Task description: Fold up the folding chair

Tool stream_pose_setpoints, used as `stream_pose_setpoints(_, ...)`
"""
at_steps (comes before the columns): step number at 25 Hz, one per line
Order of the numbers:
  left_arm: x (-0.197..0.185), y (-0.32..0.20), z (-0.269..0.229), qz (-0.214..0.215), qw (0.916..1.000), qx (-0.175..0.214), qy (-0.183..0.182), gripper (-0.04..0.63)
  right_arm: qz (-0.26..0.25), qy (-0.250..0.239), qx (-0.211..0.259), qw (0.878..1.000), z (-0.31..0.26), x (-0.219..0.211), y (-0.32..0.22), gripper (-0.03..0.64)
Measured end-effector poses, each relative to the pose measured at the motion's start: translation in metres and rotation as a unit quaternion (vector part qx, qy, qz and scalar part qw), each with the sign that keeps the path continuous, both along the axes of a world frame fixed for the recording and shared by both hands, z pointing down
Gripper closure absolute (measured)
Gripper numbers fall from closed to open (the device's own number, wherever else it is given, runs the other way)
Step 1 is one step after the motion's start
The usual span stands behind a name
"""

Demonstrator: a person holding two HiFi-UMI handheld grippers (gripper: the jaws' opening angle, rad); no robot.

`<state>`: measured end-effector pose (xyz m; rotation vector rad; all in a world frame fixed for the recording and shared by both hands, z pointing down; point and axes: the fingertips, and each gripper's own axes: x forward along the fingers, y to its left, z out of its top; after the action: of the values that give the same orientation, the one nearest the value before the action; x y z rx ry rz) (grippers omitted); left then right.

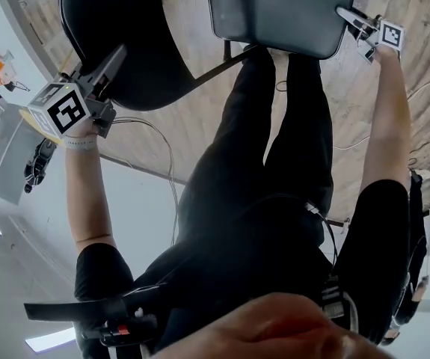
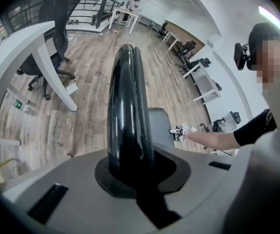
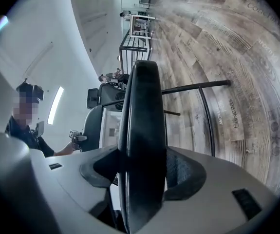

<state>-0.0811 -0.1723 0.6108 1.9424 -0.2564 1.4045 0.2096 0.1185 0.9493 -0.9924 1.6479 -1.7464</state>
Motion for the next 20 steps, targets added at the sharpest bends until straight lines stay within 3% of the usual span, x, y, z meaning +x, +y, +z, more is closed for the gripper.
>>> stream_pose_setpoints(12, -0.009, -0.003, -0.014, -0.008, 0.9999, -0.007, -0.013, 0.551, -0.009, -0.007, 0.018, 1.000, -0.022, -0.008, -0.011, 0.368)
stream_pose_setpoints(20, -0.023, -0.019, -0.043, -0.010, 0.9996, 0.012, -0.023, 0.550, -0.042, -0.041, 0.080, 0.995, -0.094, -0.035, -0.040, 0.390)
